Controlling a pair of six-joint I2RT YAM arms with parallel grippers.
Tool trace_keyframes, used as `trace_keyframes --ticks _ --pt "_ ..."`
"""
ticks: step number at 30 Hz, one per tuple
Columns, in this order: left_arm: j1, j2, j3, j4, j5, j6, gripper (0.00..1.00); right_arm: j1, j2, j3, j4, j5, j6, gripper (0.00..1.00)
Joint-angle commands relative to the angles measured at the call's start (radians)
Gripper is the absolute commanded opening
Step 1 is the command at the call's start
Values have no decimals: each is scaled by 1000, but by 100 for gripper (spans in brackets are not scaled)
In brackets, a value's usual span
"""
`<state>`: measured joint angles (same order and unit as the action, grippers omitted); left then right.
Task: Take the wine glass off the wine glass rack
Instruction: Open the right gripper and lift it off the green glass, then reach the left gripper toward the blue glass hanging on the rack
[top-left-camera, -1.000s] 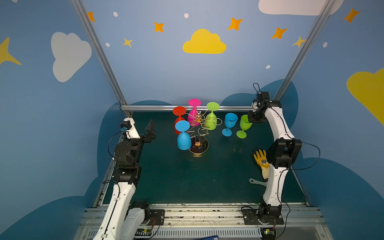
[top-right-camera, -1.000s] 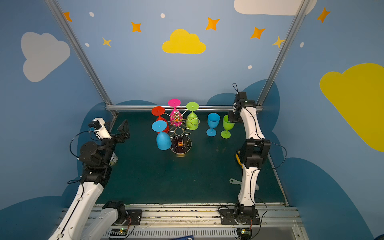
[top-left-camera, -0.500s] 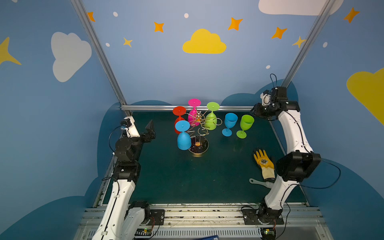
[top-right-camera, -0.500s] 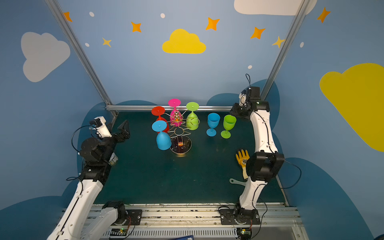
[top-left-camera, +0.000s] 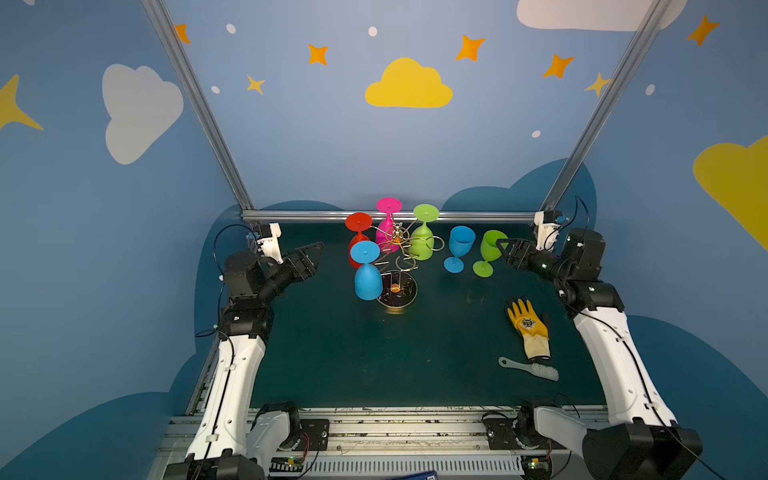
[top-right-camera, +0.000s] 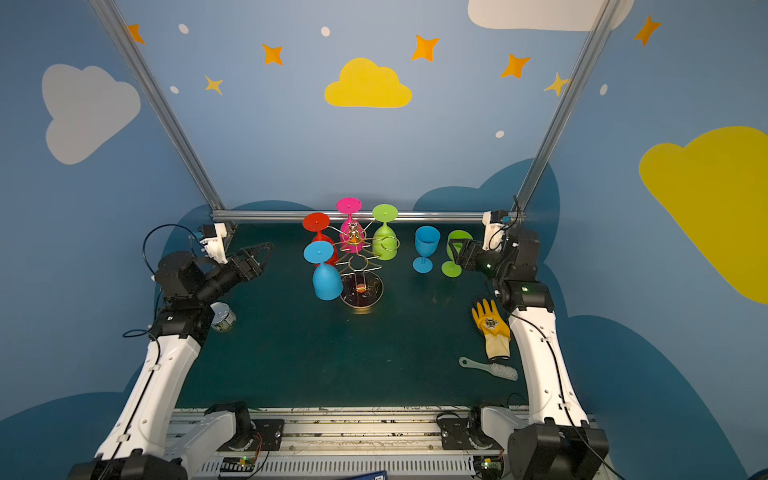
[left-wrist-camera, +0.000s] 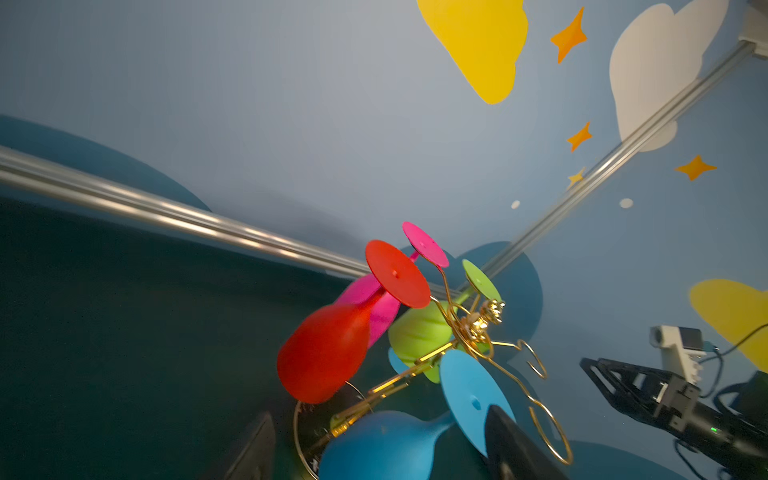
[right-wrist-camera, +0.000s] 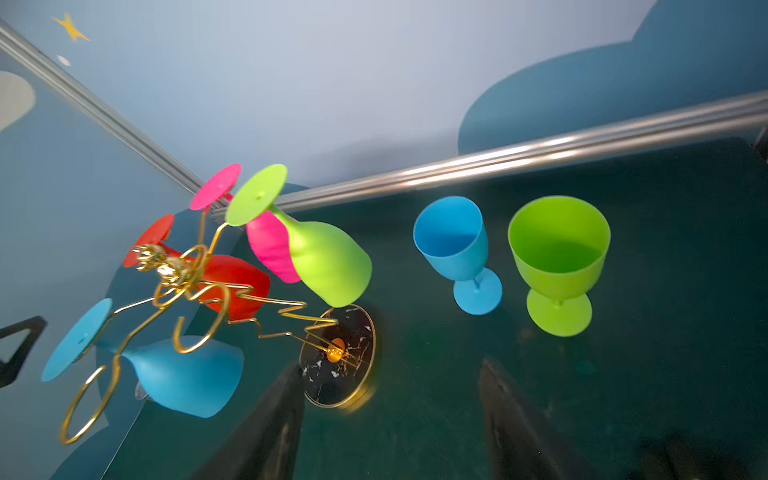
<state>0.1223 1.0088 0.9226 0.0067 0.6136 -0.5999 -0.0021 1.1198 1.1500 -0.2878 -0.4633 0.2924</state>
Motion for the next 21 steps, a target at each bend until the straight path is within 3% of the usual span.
trace_keyframes --ticks 1,9,13,21 --pt "4 29 33 -35 205 -79 72 11 -43 -56 96 -60 24 66" --pt "-50 120 25 34 349 -152 66 74 -87 -137 145 -81 36 66" --pt "-120 144 50 -13 308 -103 66 106 -92 -140 125 -79 22 68" --pt "-163 188 79 18 276 -127 64 137 -139 -162 113 -52 19 75"
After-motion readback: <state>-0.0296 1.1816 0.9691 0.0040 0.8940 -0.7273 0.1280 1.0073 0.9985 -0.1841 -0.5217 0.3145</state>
